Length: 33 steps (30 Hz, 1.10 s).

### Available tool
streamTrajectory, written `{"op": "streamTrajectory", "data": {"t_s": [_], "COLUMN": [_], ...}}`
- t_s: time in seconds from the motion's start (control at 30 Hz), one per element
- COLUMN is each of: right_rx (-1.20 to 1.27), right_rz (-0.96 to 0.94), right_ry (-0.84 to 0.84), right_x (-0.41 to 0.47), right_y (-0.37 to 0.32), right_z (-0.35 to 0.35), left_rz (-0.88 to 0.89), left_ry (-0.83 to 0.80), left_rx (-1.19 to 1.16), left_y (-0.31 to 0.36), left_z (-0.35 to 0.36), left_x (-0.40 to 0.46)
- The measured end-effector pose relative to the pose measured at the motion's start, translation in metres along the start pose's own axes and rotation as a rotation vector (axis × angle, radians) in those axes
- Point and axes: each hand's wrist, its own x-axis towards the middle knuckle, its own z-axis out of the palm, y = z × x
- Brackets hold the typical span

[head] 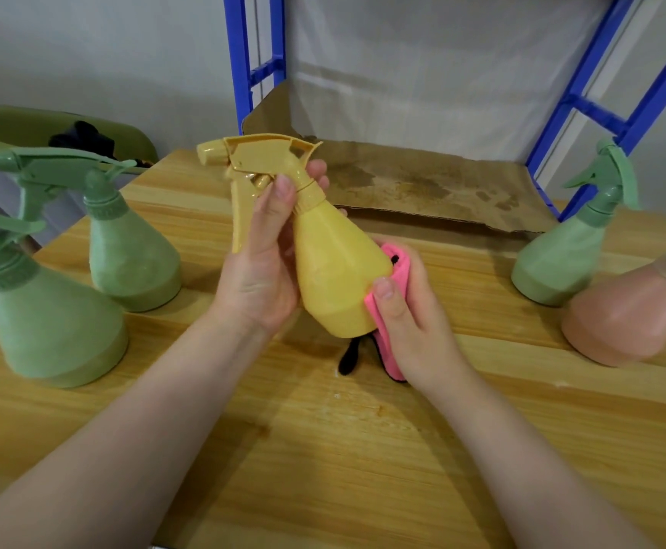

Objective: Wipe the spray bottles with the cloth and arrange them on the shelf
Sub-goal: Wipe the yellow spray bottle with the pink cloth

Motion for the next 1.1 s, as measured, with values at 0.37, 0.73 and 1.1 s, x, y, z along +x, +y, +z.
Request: {"op": "streamTrajectory", "data": {"t_s": [0.37, 0.73, 1.1], "right_rx": [0.043, -0.008, -0.586], "right_rz": [-0.056, -0.104, -0.097], "right_ry": [-0.074, 0.057, 0.342], "right_x": [0.0, 0.0, -0.001], "right_y": [-0.013, -0.021, -0.015], "right_z": [-0.005, 0.0, 0.001], "left_rz": [-0.119, -0.13, -0.172], "left_ry": [-0.373, -0.378, -0.217], "left_rx": [0.383, 0.515, 0.337], "left_y": [-0.015, -0.006, -0.024], "left_z": [-0.003, 0.001, 0.021], "left_x": [-0.012, -0.011, -0.024]}}
